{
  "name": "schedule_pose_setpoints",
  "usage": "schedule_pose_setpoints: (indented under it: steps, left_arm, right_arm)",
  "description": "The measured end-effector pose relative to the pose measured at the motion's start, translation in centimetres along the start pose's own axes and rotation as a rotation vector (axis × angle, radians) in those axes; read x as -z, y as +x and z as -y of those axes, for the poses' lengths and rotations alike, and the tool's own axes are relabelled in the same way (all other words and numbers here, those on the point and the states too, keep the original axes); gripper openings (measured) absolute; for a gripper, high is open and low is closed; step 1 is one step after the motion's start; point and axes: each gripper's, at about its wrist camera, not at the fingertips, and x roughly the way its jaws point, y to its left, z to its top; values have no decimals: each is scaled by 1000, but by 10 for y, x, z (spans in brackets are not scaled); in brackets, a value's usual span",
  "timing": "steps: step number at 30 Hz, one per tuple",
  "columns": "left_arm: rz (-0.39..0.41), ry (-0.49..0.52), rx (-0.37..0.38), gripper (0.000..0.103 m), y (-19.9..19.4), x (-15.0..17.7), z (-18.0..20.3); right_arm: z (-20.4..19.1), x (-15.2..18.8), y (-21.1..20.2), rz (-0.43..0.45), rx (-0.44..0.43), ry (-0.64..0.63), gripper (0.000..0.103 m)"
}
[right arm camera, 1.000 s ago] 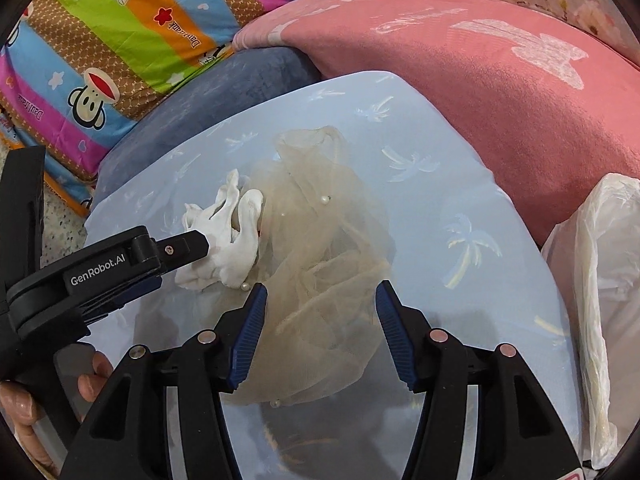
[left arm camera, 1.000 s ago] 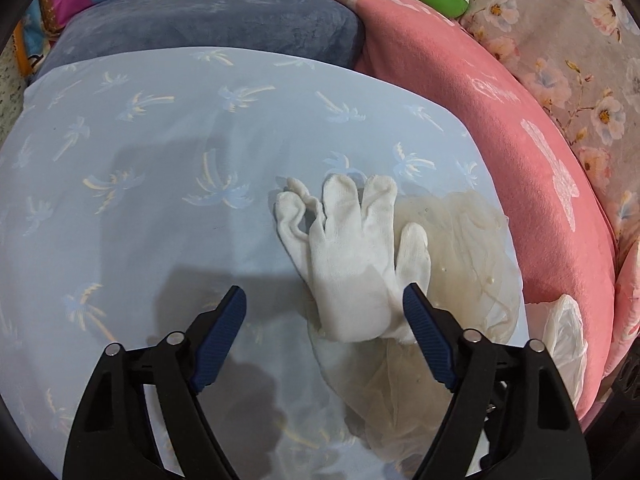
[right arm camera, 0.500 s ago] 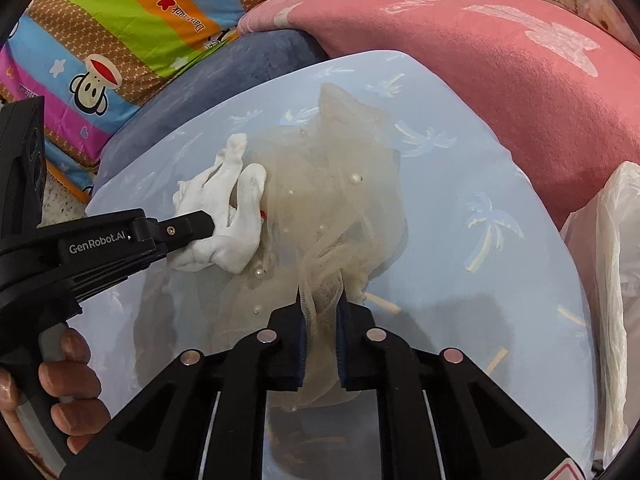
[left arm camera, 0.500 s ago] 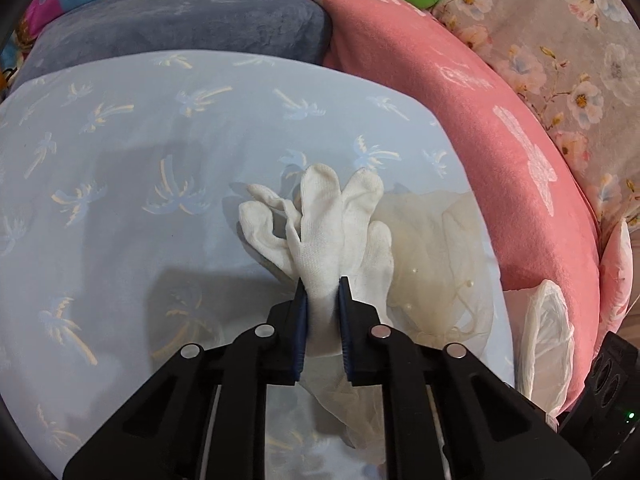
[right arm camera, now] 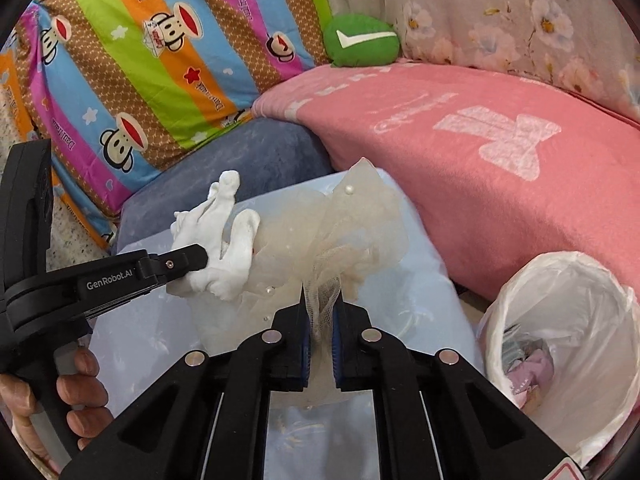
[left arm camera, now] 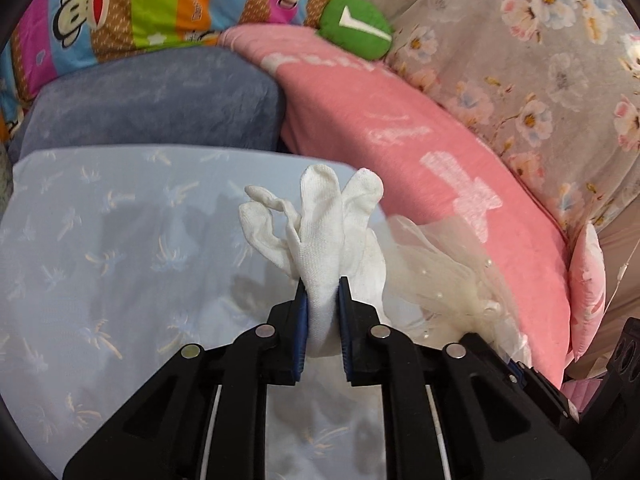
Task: Collect trash
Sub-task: 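Lift the glove and sheer fabric and carry both over the bin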
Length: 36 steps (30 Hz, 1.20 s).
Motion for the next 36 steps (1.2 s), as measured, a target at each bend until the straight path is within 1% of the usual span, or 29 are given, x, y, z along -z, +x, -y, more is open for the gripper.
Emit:
schedule_pose_setpoints:
  steps: [4,7,9,13,20,27,36]
  left_arm:
    - [48,40,28,14,-19,-3,23]
    - [73,74,26,14,-28,-2,38]
    - [79,85,30,14,-31,0,46]
    - [86,127,47,14,-35,4,65]
    - [60,196,85,14,-32,17,103]
    - [27,269,118,14,-24,30,142]
    - [-9,342,142,14,-11,46,183]
  right_arm:
    - [21,-13,-37,74,21,32,7]
    - [37,-18,-62,128,62,47,7]
    - [52,-22,-77,158,94,65,7]
    - [81,-23,-101,191,120,103,7]
    - [115,-17,-134,236,163,142,7]
    - [147,-8,-157,263,200,184,7]
    - [178,-2,-170,276,235,225,7]
